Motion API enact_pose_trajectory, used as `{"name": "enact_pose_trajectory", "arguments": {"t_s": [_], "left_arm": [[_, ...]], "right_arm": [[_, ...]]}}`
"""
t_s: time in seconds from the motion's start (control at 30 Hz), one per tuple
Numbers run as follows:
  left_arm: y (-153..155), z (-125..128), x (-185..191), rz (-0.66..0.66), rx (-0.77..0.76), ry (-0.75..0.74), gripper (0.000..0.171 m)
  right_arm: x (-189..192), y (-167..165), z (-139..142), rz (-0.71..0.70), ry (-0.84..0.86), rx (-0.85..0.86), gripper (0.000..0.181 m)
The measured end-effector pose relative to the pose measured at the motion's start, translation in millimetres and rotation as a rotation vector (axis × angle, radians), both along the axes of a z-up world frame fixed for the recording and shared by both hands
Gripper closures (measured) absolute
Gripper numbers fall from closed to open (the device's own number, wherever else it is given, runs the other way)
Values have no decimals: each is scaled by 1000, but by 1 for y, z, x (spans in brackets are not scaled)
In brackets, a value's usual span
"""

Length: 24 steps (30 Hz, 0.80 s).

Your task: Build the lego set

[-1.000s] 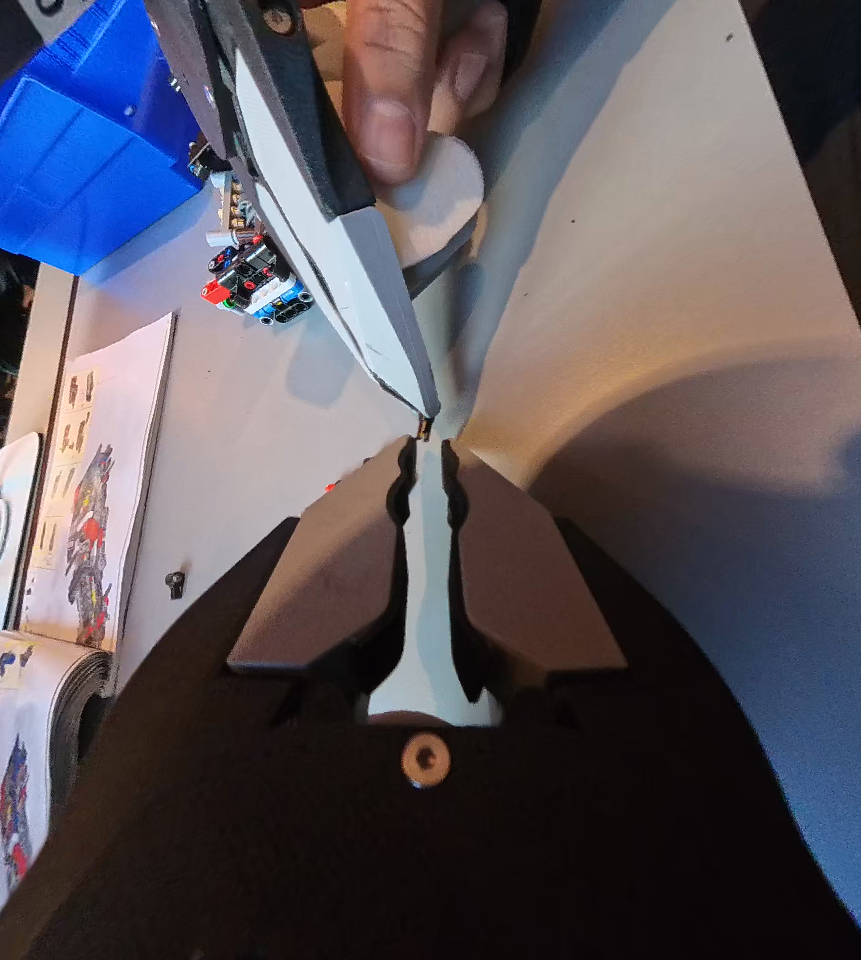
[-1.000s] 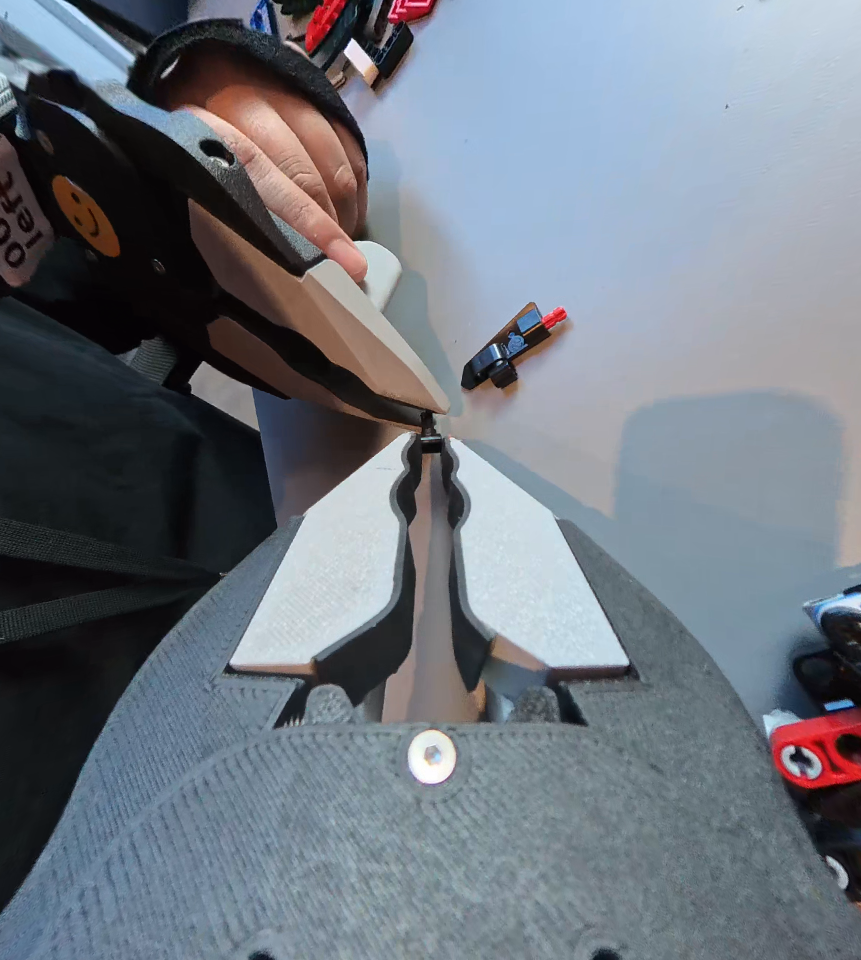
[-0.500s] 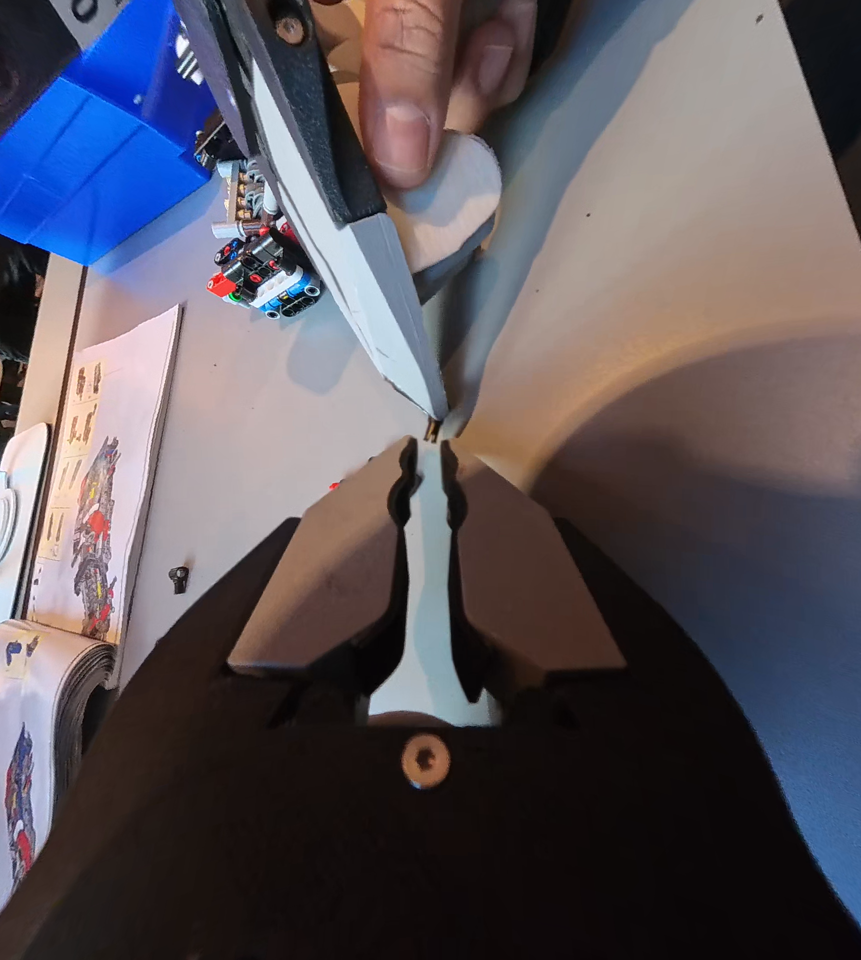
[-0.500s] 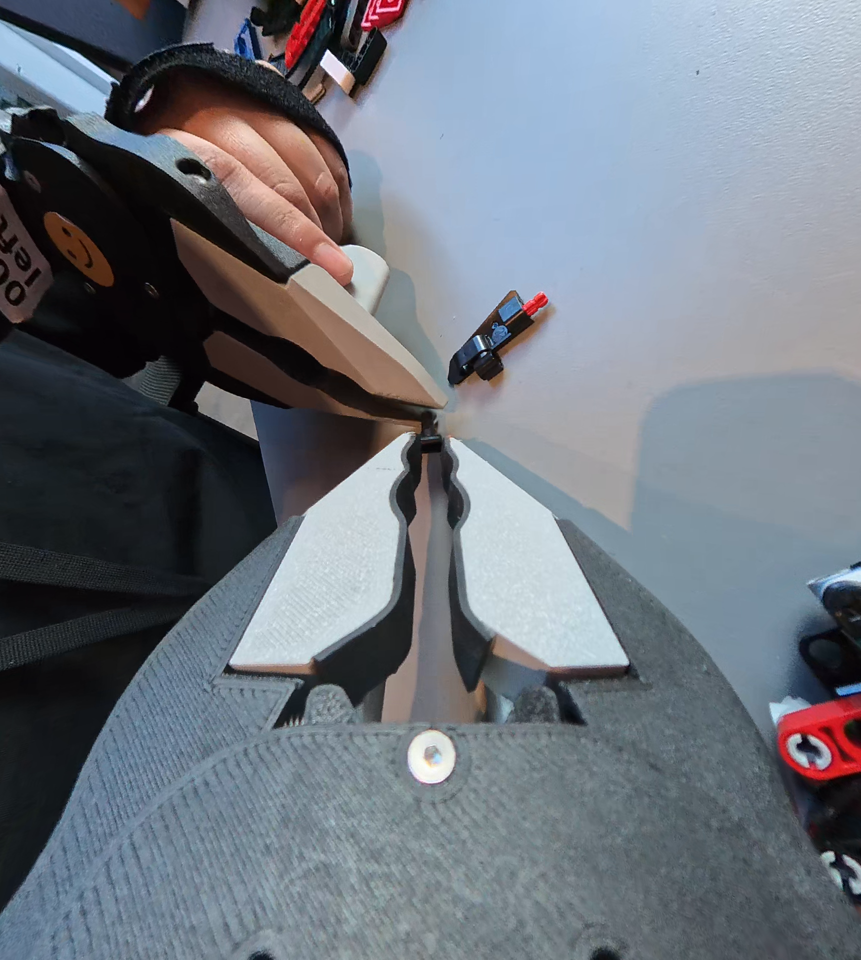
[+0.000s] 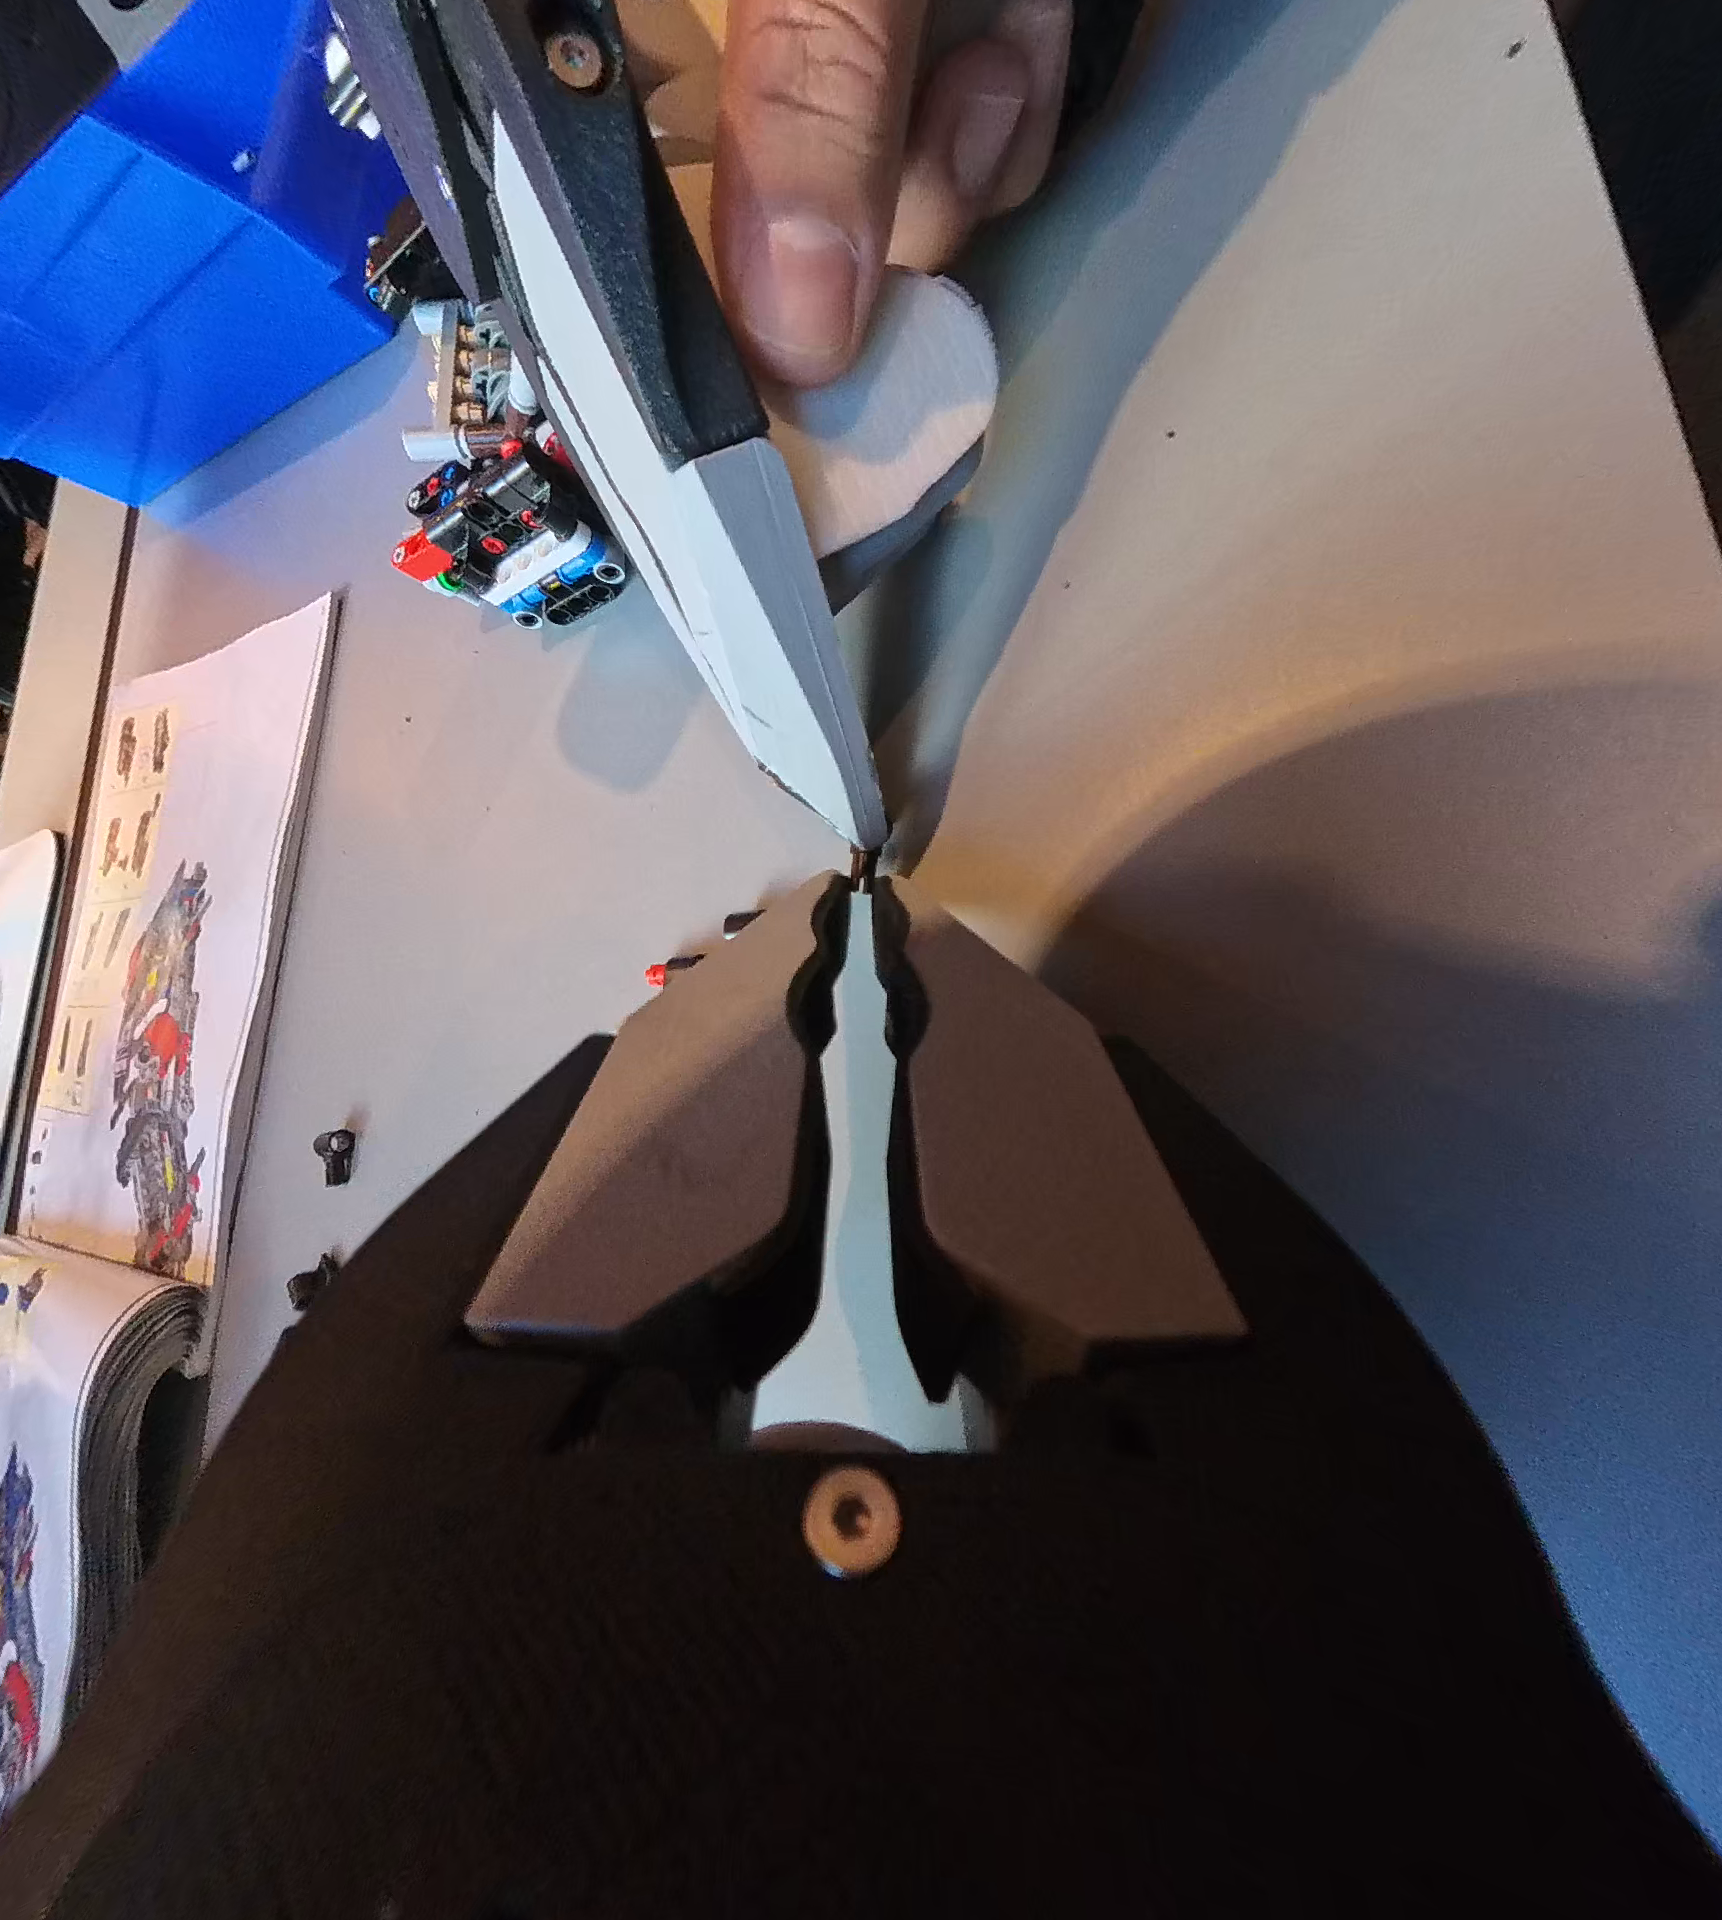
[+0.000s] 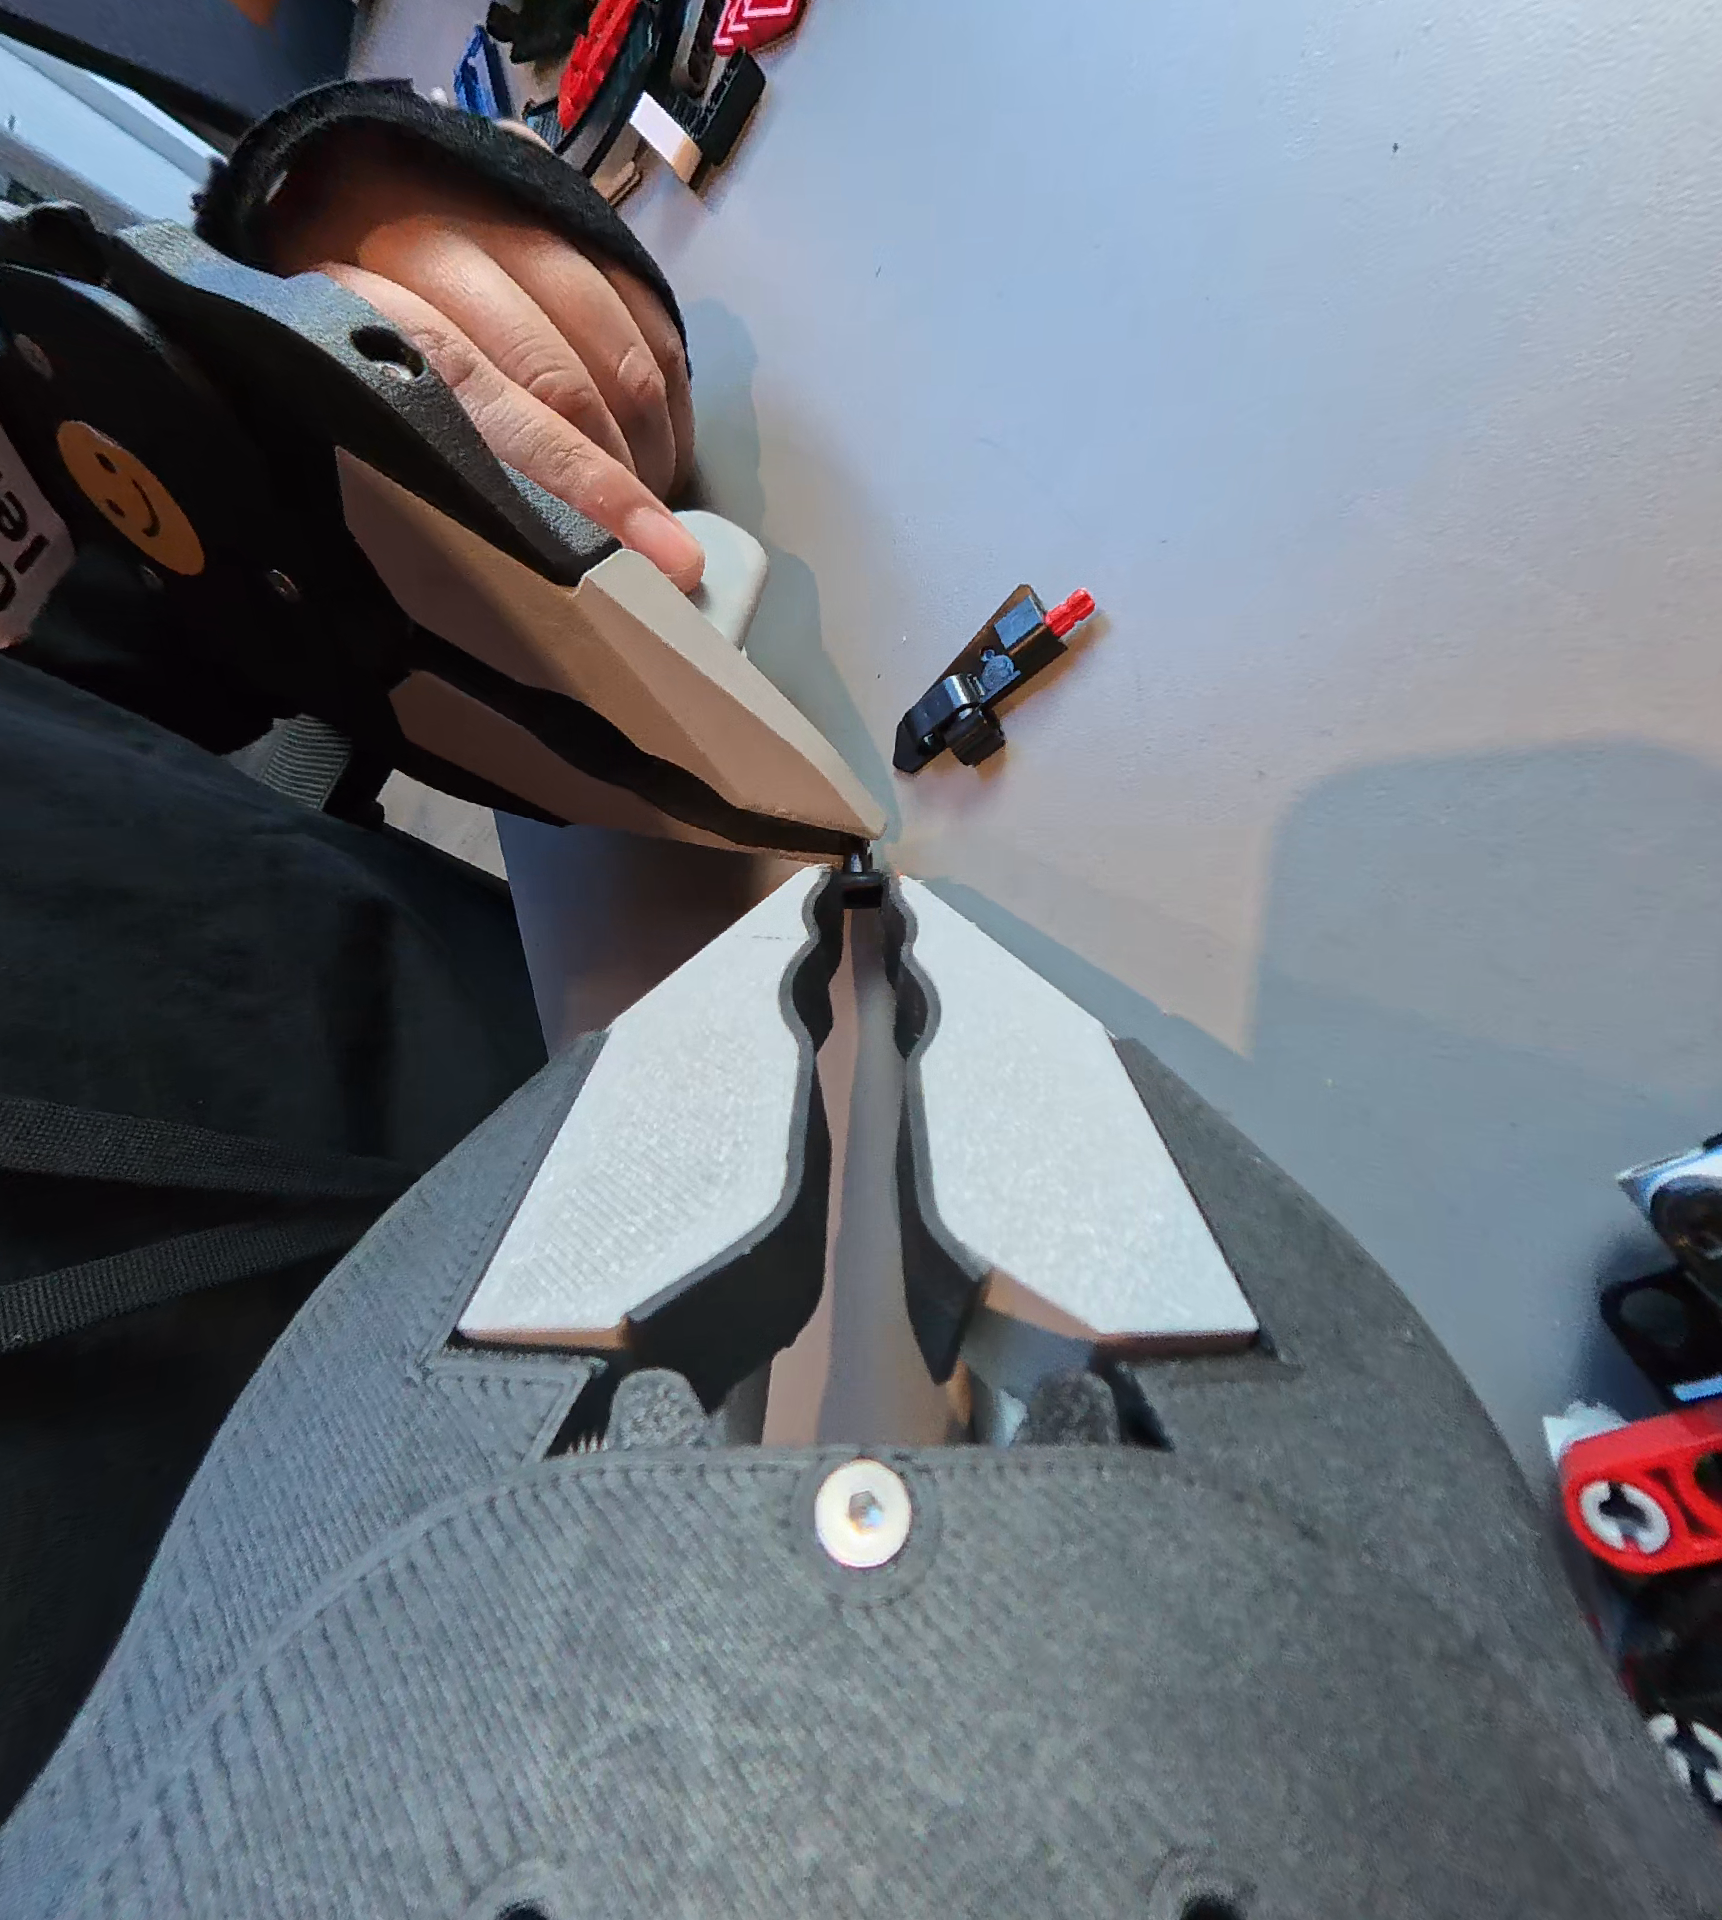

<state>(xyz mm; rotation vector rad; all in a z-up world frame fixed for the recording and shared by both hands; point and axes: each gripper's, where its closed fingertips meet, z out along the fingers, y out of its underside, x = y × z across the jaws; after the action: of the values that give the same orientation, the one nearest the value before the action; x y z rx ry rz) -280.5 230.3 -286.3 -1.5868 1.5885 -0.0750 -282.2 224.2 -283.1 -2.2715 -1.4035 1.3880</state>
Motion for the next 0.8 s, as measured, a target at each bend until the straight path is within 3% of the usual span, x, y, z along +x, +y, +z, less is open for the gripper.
{"name": "enact_pose_trajectory", "arguments": {"t_s": [0.23,0.8], "left_arm": [[0,-1,0,34,-50,-18,171],[0,-1,-1,59,-14,0,171]], "right_arm": [[0,0,0,-19,-11,31,177],[-1,2,-1,-41,-30,126,176]]}}
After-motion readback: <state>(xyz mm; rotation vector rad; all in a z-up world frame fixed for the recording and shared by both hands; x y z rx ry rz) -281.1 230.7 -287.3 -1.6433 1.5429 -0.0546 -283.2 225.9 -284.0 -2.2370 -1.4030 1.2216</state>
